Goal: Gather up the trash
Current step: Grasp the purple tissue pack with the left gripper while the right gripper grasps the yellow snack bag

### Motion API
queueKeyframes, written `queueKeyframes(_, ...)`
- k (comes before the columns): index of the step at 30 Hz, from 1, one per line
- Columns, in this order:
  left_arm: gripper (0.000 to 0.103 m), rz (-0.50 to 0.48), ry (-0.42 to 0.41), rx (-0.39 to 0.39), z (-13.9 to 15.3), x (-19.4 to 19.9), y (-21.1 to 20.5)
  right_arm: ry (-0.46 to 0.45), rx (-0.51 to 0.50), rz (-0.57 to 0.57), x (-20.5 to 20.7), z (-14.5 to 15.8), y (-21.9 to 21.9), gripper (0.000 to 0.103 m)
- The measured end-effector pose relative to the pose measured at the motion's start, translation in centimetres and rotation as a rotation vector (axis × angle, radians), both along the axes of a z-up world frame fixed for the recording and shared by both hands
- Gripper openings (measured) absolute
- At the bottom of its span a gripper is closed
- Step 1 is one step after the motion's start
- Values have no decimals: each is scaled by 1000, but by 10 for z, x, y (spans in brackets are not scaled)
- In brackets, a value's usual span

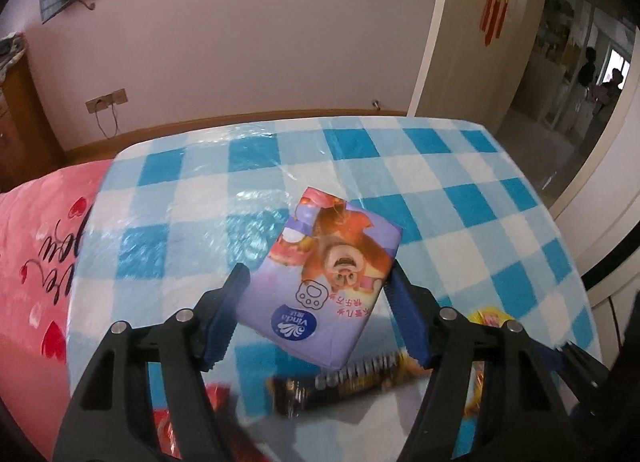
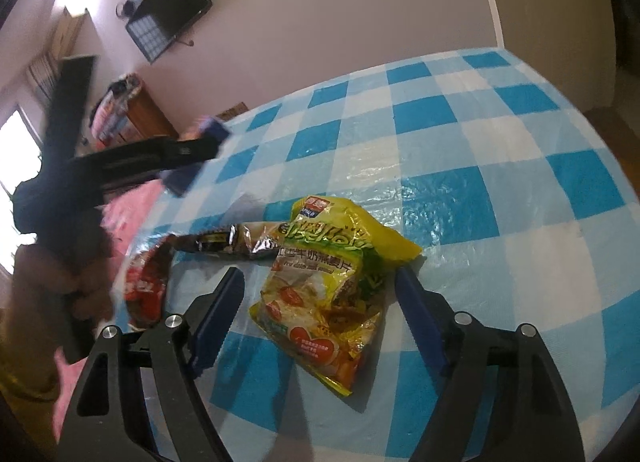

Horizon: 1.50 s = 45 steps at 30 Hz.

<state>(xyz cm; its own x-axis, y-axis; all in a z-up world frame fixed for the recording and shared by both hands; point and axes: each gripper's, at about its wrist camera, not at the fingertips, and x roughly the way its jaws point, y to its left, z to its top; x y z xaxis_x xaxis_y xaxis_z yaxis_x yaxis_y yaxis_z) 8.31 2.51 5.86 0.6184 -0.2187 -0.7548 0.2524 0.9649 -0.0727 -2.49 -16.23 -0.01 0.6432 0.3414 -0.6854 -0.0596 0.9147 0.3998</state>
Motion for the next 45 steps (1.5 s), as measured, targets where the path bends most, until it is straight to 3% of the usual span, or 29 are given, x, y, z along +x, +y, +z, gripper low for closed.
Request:
queueKeyframes(16, 69, 35, -11, -144, 3, -90, 57, 15, -67, -44, -3, 0, 3, 62)
queueKeyframes(24, 69, 64, -12, -130, -11, -122, 81, 22, -99, -56, -3, 1, 5, 52)
queueKeyframes(30, 69, 92, -17, -143, -13, -142, 103, 20, -26, -61, -4, -2, -6, 42)
queueKeyframes(45, 69, 130, -8, -151, -23, -180, 135, -22, 8, -109, -18, 4, -18, 28)
